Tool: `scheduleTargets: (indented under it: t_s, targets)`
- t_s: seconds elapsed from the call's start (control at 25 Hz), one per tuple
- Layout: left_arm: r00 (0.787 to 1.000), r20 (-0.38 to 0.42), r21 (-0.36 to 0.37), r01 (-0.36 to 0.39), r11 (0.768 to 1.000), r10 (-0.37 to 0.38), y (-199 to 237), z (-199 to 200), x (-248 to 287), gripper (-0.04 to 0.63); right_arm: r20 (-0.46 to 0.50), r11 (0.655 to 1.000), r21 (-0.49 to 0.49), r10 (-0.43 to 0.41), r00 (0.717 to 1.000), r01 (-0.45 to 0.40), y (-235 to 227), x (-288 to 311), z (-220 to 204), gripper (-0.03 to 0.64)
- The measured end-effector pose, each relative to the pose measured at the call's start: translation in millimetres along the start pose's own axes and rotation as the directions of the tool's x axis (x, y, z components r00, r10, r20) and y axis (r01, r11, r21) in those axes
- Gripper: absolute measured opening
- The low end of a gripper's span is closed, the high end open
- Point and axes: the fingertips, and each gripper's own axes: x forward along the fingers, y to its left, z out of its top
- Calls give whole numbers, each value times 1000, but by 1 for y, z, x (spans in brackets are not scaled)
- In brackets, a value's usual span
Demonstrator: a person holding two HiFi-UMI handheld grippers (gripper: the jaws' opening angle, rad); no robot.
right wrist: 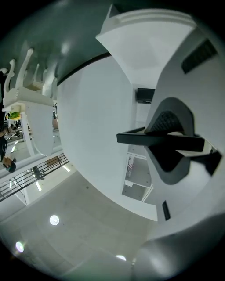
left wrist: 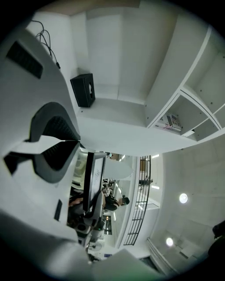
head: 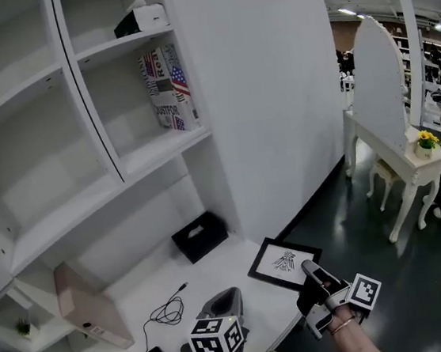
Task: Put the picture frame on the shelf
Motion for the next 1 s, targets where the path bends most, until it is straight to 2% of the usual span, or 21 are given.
scheduleTargets:
  t_s: [0.2, 0.4, 1.0]
  targets:
    - [997, 35, -4, -67, 998, 67, 32, 26, -5, 18, -57, 999, 25, 34, 998, -33, 14, 52, -13, 55]
    - [993, 70, 12, -100, 995, 99, 60, 54, -7, 17, -84, 997, 29, 71, 994, -69, 35, 100, -25, 55]
    - [978, 167, 37, -135, 990, 127, 106, 132, -21, 17, -79, 993, 53, 109, 991, -105, 97, 186, -53, 57]
